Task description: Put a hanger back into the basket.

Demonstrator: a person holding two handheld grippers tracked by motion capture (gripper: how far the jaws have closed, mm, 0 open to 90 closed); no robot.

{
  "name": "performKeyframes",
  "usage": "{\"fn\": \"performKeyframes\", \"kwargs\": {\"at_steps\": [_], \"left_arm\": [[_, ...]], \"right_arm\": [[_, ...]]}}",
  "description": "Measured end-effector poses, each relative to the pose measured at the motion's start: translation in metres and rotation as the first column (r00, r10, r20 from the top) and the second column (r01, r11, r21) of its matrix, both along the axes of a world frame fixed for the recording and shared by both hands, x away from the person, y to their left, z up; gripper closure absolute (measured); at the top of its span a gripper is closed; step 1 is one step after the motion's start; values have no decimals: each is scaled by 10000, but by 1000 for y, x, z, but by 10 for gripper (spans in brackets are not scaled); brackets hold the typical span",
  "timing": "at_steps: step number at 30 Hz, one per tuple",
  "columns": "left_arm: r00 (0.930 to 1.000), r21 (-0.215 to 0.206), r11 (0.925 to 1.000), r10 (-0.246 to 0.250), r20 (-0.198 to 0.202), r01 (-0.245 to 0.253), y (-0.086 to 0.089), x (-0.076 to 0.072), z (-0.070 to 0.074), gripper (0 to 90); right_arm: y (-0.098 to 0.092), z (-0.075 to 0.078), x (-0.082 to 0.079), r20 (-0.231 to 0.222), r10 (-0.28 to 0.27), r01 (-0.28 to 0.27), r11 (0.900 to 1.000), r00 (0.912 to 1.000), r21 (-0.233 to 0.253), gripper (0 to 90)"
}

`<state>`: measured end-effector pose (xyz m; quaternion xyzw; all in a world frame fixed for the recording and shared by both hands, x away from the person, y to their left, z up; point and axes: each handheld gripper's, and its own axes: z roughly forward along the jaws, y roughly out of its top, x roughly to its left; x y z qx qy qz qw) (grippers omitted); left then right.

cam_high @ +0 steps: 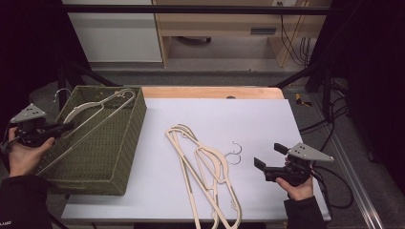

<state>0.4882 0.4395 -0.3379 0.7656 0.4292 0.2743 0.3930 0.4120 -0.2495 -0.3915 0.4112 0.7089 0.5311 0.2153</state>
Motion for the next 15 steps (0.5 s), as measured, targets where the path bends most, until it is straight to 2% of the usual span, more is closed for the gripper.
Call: {"fn": "performKeyframes", "kwargs": {"at_steps": [3, 5, 6, 7, 10, 12, 14, 15], "left_arm": [[9998, 78, 9999, -114, -149, 115, -3, 1, -8, 851], [9993, 46, 10000, 30, -383, -28, -6, 4, -16, 851], [9993, 46, 10000, 30, -383, -28, -6, 4, -16, 852], [9985, 7, 10000, 60, -548, -60, -7, 5, -23, 852], [9974, 20, 10000, -13, -721, 15, -11, 5, -33, 850], [9970, 103, 9999, -47, -779, 55, -13, 5, -36, 848], [9948, 281, 9995, -112, -1012, 141, -18, 6, -39, 846], [9917, 593, 9977, -255, -1259, 331, -24, 6, -41, 842]], "right_arm": [[1, 0, 0, -33, 1, -1, 10000, 10000, -27, 61], [1, 0, 0, -46, 33, -33, 10000, 10000, -7, 61], [1, 0, 0, -31, 4, -4, 10000, 10000, -19, 61], [1, 0, 0, -17, 5, -6, 10000, 10000, -24, 61], [1, 0, 0, -27, 14, -15, 10000, 10000, -23, 62], [1, -1, 0, -31, 50, -50, 10000, 10000, -21, 61], [2, -1, 0, -44, 36, -36, 10000, 10000, -44, 62], [2, -1, 1, -42, 56, -56, 10000, 10000, -67, 61]]}}
